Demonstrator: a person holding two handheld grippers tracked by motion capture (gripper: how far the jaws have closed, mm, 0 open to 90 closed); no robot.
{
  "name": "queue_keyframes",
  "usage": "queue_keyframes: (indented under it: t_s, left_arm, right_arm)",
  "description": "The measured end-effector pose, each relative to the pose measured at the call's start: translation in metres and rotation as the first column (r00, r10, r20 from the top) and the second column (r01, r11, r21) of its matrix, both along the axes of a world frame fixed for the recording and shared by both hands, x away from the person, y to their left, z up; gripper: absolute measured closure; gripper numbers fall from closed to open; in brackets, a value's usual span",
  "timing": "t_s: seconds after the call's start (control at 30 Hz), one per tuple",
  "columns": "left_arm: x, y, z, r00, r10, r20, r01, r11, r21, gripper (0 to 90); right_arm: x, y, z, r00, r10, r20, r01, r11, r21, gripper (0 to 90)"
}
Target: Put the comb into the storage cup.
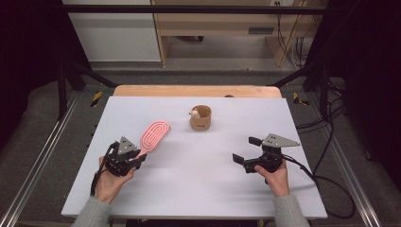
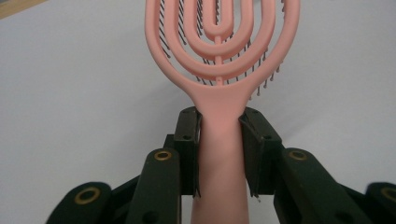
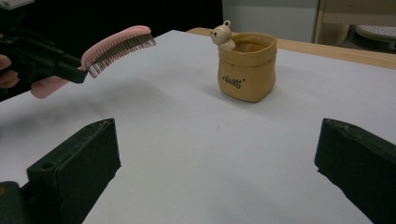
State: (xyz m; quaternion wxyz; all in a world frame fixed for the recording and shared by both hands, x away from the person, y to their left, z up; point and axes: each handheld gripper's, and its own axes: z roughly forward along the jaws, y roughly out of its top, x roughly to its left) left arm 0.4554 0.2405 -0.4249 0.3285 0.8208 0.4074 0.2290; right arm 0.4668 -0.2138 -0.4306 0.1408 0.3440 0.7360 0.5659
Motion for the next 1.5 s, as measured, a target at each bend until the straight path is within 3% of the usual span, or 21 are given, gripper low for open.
queue_keyframes:
  t_s: [1.5]
  left_arm:
    - [-0.007,-0.031,0.003,0.9992,-0.025,0.030,0.026,0.9996,-0.014,69.5]
  right_arm:
    - [0.000,0.027,0.009,0.9991,-0.040,-0.012,0.041,0.999,0.023,0.4]
